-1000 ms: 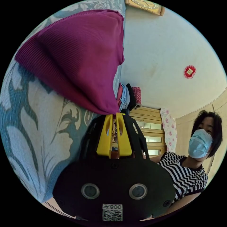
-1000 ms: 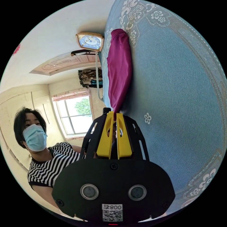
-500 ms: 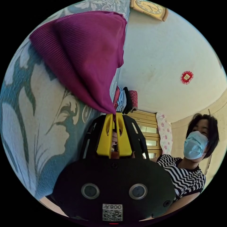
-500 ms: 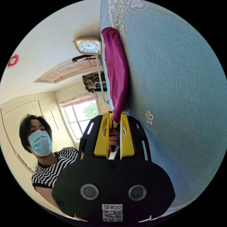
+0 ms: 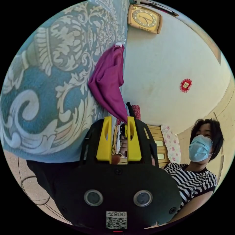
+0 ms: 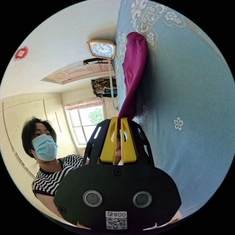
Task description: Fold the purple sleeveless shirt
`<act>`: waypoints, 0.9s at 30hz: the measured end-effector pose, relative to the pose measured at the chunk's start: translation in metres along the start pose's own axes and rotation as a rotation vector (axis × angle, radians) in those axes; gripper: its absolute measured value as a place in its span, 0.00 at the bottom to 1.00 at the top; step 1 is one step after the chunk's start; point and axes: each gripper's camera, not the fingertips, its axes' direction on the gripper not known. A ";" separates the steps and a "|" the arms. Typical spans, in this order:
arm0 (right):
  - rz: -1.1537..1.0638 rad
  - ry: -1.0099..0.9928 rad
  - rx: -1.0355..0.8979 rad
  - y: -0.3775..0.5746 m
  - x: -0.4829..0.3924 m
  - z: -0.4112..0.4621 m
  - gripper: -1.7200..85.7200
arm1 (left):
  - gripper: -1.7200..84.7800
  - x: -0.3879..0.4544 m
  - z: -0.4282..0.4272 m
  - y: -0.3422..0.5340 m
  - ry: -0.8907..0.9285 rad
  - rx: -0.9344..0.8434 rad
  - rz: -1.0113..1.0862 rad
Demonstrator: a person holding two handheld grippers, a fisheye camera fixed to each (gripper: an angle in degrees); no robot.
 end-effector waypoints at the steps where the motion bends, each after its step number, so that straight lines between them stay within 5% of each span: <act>1: -0.008 -0.003 0.006 0.006 -0.006 -0.001 0.04 | 0.13 -0.003 -0.002 0.003 0.004 0.030 -0.002; 12: -0.043 0.023 0.032 0.071 -0.056 -0.021 0.04 | 0.09 -0.044 -0.004 0.042 0.025 0.213 -0.070; 27: 0.055 0.060 0.129 0.248 -0.090 -0.079 0.04 | 0.06 -0.054 0.039 0.168 -0.039 0.017 0.018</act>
